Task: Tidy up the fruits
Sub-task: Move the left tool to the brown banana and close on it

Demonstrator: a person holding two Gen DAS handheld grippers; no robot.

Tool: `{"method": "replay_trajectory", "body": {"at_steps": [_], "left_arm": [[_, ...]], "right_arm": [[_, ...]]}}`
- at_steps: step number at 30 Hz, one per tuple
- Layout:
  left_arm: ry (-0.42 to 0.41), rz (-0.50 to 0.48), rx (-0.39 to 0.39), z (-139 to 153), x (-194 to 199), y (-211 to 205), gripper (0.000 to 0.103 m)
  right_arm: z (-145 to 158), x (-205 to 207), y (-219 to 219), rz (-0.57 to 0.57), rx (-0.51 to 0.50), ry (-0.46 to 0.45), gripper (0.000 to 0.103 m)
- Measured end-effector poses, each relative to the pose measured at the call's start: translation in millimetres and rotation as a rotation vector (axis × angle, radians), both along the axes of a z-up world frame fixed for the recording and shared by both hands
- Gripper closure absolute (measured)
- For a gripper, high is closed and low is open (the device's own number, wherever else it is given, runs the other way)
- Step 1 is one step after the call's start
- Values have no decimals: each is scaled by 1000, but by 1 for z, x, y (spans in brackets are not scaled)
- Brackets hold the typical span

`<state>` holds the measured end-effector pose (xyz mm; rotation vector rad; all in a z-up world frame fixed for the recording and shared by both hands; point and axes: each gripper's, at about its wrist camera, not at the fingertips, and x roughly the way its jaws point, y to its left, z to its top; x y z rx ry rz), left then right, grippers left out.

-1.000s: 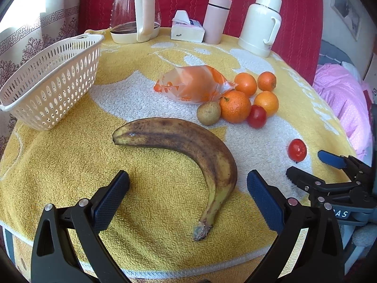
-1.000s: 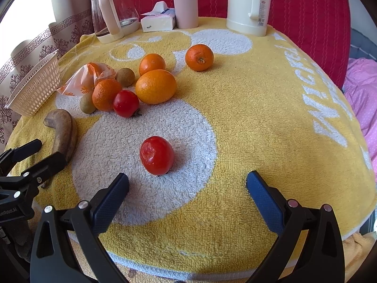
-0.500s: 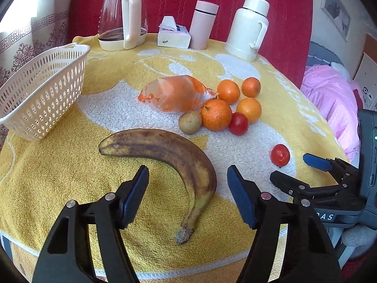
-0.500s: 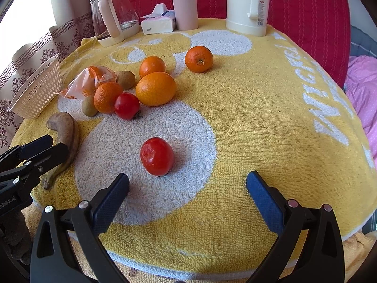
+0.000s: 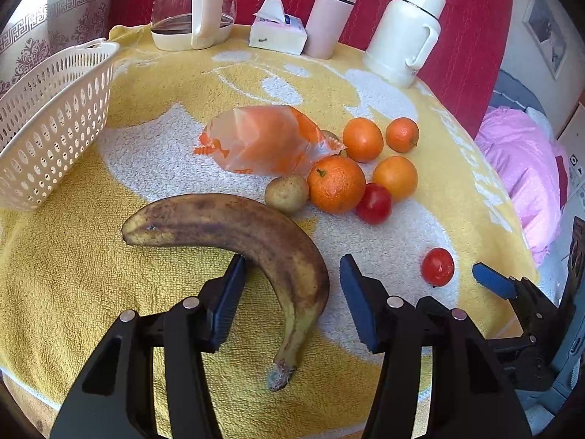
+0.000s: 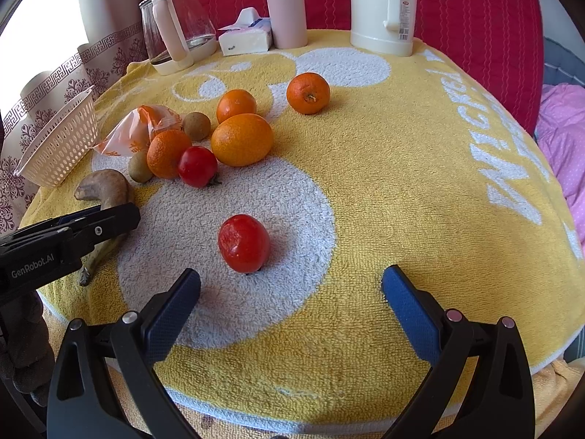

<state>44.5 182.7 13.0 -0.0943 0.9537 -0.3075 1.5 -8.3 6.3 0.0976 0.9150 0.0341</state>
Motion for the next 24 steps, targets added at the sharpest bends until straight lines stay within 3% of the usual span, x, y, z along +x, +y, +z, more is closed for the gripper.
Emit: {"method": "replay_trajectory", "body": {"at_steps": [7, 13, 17, 24], "left_arm": [[20, -17, -77, 1, -12, 33, 47], [-18, -17, 4, 6, -28, 44, 46], [-39, 36, 64, 8, -37, 62, 37], [-76, 48, 64, 17, -44, 63, 38]], "right_arm": [[0, -1, 0, 0, 7, -3, 5], [0, -1, -1, 0, 8, -4, 5], [0, -1, -1, 0, 15, -6, 5], [0, -1, -1, 0, 16, -7, 5]]}}
